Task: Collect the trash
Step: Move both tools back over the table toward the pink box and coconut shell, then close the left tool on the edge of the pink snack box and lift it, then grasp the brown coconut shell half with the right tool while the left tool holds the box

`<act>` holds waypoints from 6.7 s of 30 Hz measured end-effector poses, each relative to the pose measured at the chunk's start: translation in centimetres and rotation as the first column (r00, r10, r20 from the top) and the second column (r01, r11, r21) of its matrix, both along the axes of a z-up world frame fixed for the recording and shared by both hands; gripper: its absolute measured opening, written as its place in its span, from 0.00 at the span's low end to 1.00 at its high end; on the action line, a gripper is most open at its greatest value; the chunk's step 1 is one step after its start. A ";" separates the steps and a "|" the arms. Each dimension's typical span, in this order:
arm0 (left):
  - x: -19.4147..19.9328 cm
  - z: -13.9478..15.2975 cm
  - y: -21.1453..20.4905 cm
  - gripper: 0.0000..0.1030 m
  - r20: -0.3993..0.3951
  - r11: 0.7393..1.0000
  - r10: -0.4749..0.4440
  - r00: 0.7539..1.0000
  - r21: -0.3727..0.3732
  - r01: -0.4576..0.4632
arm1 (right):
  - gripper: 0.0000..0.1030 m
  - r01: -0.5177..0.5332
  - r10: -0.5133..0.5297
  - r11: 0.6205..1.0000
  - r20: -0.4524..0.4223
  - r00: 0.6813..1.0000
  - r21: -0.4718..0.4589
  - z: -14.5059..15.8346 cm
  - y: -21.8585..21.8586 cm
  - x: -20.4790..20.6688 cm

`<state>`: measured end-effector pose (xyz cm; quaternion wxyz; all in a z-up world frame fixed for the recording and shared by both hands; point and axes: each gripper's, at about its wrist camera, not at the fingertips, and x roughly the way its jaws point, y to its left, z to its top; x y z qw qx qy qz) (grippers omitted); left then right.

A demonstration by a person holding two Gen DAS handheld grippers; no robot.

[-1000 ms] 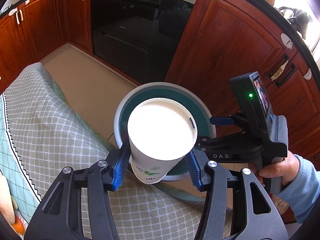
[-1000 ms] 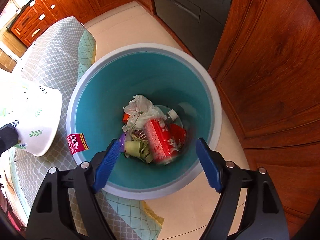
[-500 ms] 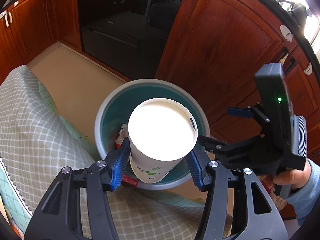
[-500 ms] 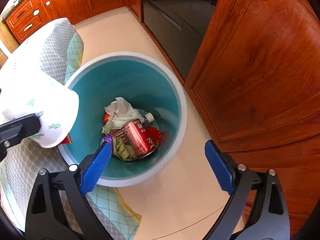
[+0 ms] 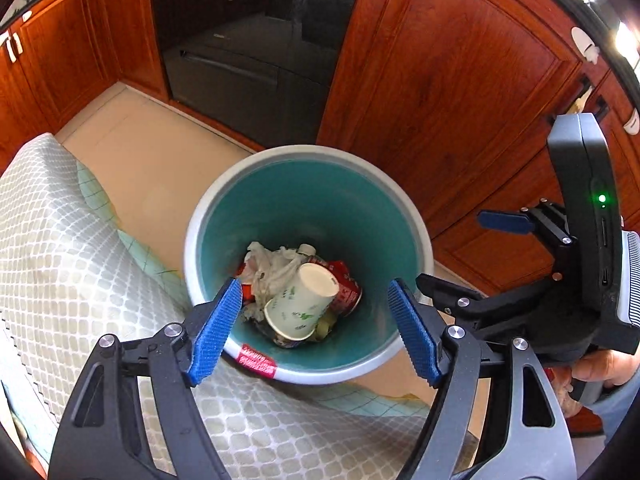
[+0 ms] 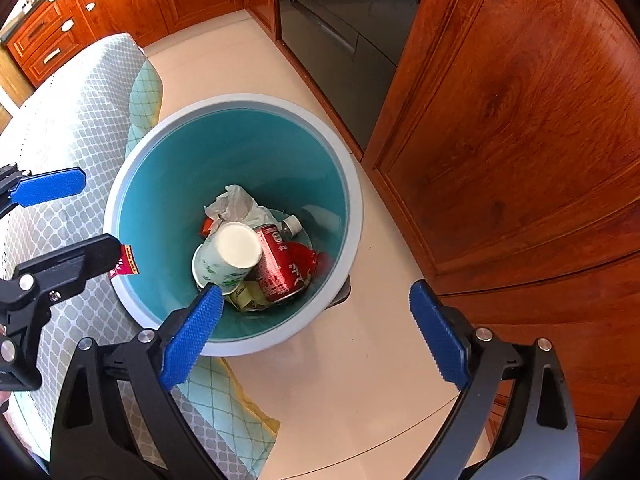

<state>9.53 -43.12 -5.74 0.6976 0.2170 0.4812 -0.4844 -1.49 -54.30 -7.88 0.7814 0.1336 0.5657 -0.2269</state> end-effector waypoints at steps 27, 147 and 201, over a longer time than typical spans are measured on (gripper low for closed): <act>2.7 7.3 24.1 0.75 0.098 0.938 0.348 0.933 -0.050 -0.344 | 0.88 -0.291 0.294 0.956 0.068 0.953 -0.043 6.2 18.2 5.1; 10.7 7.4 47.6 0.47 0.135 0.780 0.624 0.770 -0.048 -0.624 | 0.79 -0.584 0.576 0.811 0.116 0.809 0.043 5.4 36.0 17.5; 5.1 8.4 37.5 0.48 0.082 0.896 0.441 0.894 -0.102 -0.433 | 0.21 -0.472 0.459 0.860 0.108 0.882 0.195 4.9 26.8 14.4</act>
